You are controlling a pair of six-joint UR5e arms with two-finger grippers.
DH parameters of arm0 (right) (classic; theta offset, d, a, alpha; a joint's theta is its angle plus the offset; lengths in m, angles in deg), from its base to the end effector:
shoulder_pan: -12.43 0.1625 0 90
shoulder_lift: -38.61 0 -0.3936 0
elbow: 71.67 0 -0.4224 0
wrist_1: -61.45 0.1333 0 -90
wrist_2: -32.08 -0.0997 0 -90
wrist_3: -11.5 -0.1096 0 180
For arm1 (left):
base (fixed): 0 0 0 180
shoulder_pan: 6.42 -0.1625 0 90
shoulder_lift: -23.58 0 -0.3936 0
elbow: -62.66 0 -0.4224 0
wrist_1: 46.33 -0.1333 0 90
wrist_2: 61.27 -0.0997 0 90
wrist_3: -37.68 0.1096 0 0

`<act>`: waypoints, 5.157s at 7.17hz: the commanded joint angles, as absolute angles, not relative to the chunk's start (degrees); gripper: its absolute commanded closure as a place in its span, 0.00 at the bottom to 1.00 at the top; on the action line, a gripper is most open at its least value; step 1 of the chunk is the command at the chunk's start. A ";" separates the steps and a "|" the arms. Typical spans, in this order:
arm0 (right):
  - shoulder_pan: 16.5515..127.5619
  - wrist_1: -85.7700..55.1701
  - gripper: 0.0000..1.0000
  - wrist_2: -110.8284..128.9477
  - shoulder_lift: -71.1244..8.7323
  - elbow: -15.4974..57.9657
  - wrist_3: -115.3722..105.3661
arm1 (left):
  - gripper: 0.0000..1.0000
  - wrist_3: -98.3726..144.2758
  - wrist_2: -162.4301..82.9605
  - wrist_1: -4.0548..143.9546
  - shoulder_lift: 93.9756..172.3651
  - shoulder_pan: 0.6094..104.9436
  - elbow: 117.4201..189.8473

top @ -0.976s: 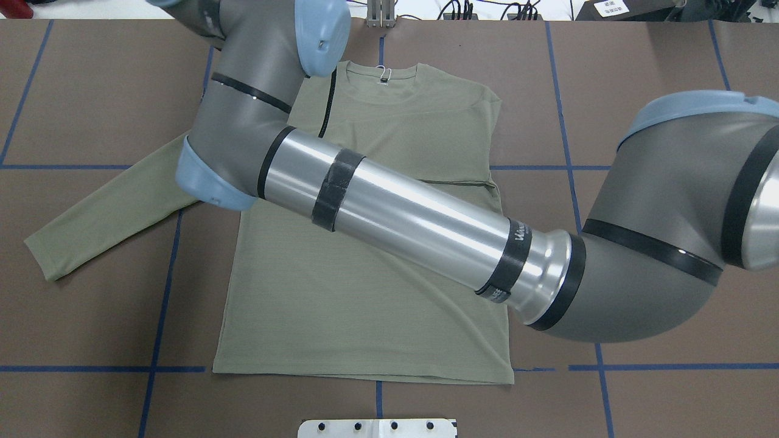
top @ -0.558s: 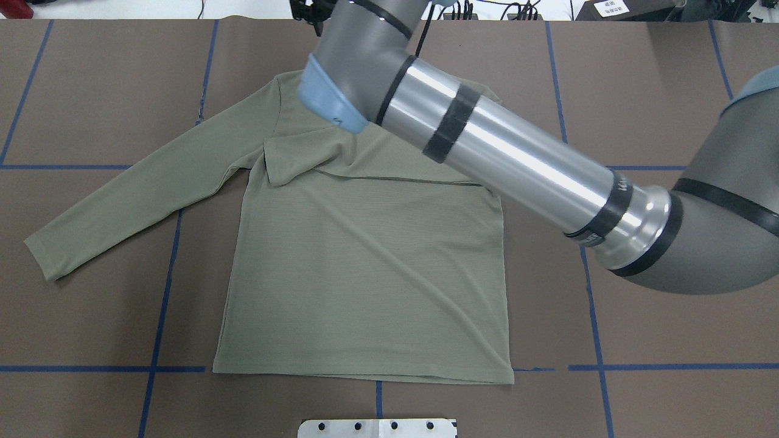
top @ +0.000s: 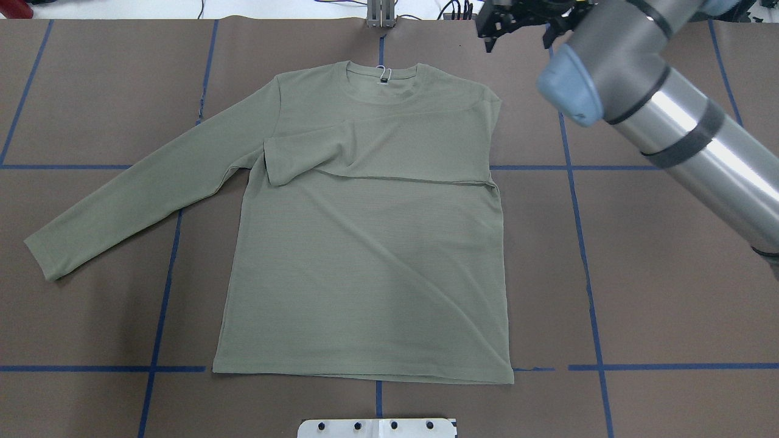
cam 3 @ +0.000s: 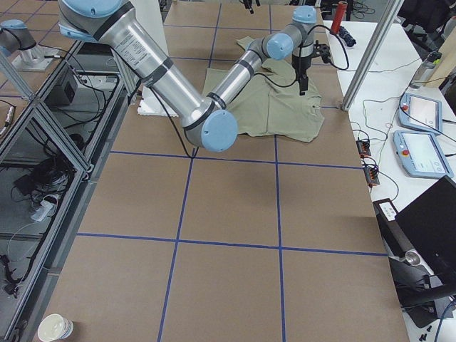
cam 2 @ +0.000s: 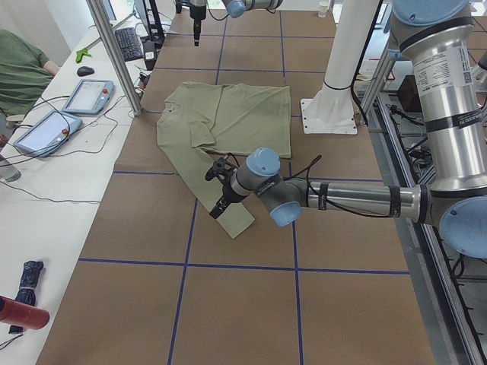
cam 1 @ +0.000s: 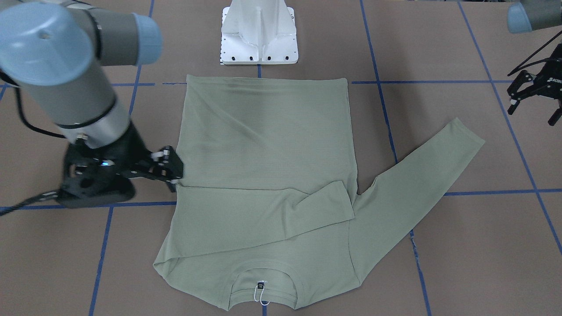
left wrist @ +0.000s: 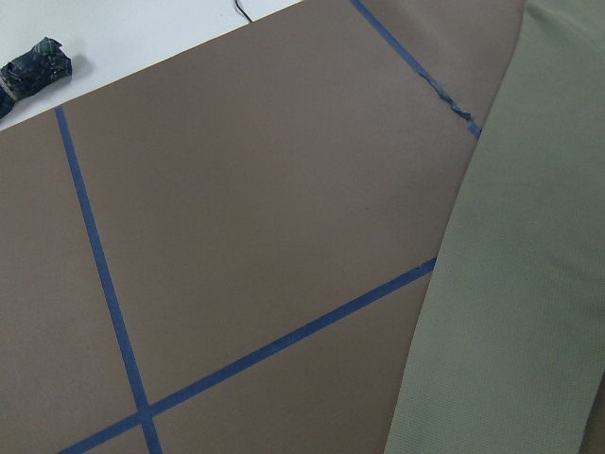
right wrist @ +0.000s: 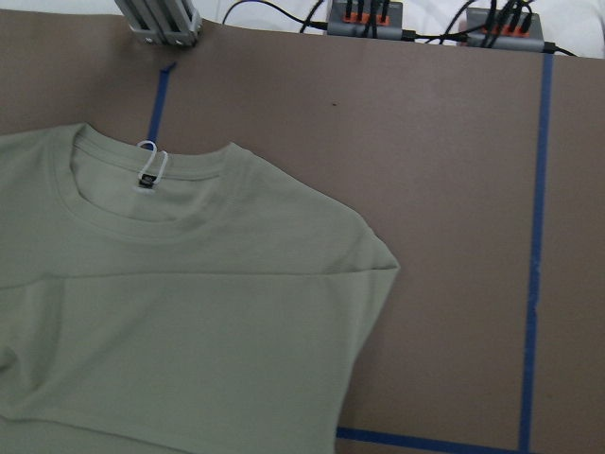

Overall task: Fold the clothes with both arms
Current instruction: 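Release the sleeve and raise the right gripper away from the shirt, then lower the left gripper to the cuff of the other sleeve and grasp, then carry the sleeve with the left gripper across the shirt toward the right gripper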

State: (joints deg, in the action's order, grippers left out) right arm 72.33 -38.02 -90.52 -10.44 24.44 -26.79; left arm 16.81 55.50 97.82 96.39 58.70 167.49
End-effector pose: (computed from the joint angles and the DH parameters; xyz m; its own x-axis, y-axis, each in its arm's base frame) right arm -0.2773 -0.6264 0.1629 0.6889 -0.1300 0.7131 -0.0376 0.9761 0.2142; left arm 0.1108 -0.4384 0.5381 0.7104 0.4511 -0.5402 -0.0077 0.7725 0.6349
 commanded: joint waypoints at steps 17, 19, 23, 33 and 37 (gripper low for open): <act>77.90 -38.57 0.00 -93.51 -29.59 40.65 -18.83 | 0.58 7.71 39.19 99.74 94.15 30.85 162.07; 77.90 -38.57 0.00 -93.60 -29.59 40.74 -18.82 | 0.76 7.71 39.19 99.74 94.15 30.85 161.89; 77.99 -38.14 0.00 -94.12 -31.07 40.65 -18.13 | 1.00 7.89 39.36 100.18 94.68 31.63 163.55; 88.10 -38.66 0.00 -95.45 -42.77 40.12 7.89 | 1.00 -22.91 43.62 47.98 153.59 36.86 167.75; 88.27 -38.57 0.00 -95.19 -42.78 40.12 7.89 | 1.00 -37.09 32.45 67.17 176.64 27.35 129.90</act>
